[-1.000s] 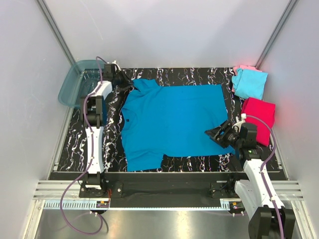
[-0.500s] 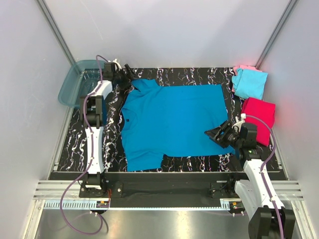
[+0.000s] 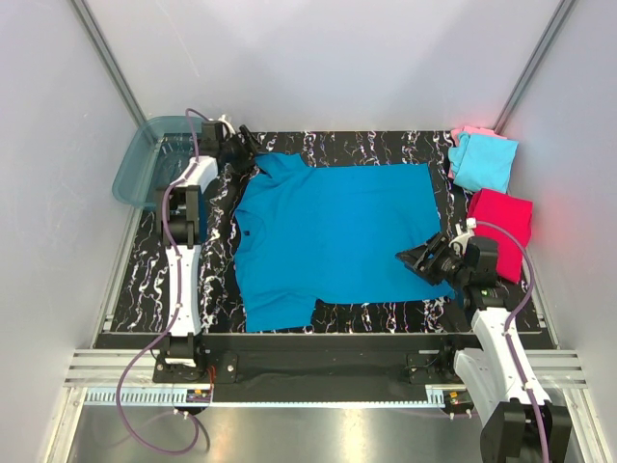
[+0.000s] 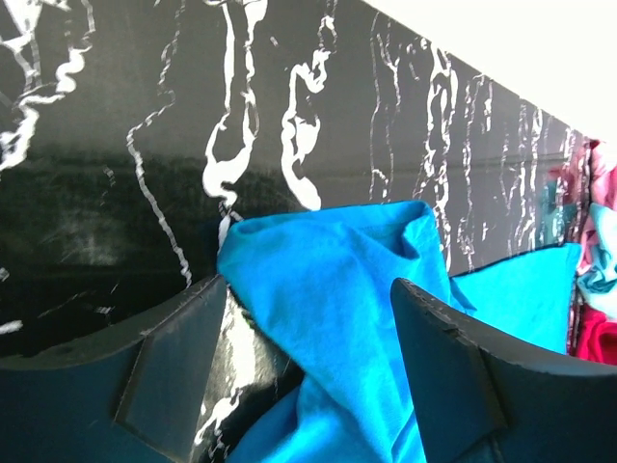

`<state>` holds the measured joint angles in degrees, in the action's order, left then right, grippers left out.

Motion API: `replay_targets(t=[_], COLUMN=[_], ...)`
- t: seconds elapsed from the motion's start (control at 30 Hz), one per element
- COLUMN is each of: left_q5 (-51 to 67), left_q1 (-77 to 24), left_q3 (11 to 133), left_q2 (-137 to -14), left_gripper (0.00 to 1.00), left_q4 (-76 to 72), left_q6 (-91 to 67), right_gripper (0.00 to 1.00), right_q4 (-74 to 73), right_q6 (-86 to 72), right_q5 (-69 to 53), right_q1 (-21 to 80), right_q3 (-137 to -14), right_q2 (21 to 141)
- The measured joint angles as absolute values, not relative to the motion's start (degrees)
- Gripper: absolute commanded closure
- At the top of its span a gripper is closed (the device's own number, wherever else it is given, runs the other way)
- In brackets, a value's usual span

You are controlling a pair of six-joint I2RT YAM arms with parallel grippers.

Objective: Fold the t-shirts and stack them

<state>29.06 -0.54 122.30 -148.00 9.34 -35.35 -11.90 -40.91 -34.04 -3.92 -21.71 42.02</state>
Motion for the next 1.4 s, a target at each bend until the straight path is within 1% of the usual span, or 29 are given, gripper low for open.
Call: replay_targets(t=[0.13,0.2,0.23,0.3,0.33,0.43,0.47,0.73,0.97,1.27,1.3,1.33,1.37,1.4], left_q5=[29.95,30.48,30.76,31.42,31.59,31.92,31.92,31.86,26.76,21.1,21.06,21.12,21.23,21.43], left_q1=[-1.08,-1.61,-1.87,-2.5,-2.85,-3.66,-3.9,-4.43,-3.95,-1.8,-1.65,-1.52,-1.45,-1.45], left_q3=[124.33,125.12,125.32,125.64,125.64,125.56,125.29,121.38,115.46,114.59,114.63,114.8,115.18,115.26], left_q2=[-149.53,-150.26,-150.52,-150.93,-151.15,-151.81,-151.83,-150.32,-144.07,-134.52,-133.97,-133.53,-133.43,-133.43], left_gripper=[0.25,0.27,0.38,0.54,0.7,0.95,1.0,1.0,1.0,1.0,0.95,0.84,0.65,0.6], left_q4=[8.6,8.03,7.88,7.77,7.86,8.1,8.19,6.61,8.88,10.41,10.39,10.46,10.61,10.63], left_q6=[-36.99,-37.65,-37.93,-38.52,-38.98,-39.4,-39.38,-37.78,-34.44,-31.7,-31.51,-31.4,-31.18,-31.05], right_gripper=[0.43,0.43,0.43,0.43,0.43,0.44,0.45,0.48,0.5,0.51,0.51,0.52,0.52,0.52], right_q4=[-11.88,-11.92,-11.9,-11.9,-11.9,-11.9,-11.9,-11.9,-11.9,-11.9,-11.92,-11.9,-11.92,-11.9], right_q6=[-40.91,-40.91,-40.91,-40.91,-40.91,-40.93,-40.93,-40.93,-40.93,-40.91,-40.91,-40.91,-40.91,-40.91], right_q5=[-34.11,-34.13,-34.15,-34.15,-34.17,-34.17,-34.2,-34.63,-35.0,-35.18,-35.2,-35.2,-35.2,-35.2], right_q1=[-3.92,-3.92,-3.92,-3.92,-3.92,-3.92,-3.92,-3.92,-3.92,-3.9,-3.9,-3.9,-3.9,-3.9], right_q3=[-21.96,-21.96,-21.96,-21.96,-21.96,-21.96,-21.96,-21.96,-21.96,-21.96,-21.96,-21.96,-21.96,-21.96], right_q2=[42.04,42.04,42.04,42.06,42.04,42.04,42.02,41.89,41.41,40.62,40.49,40.38,40.25,40.16])
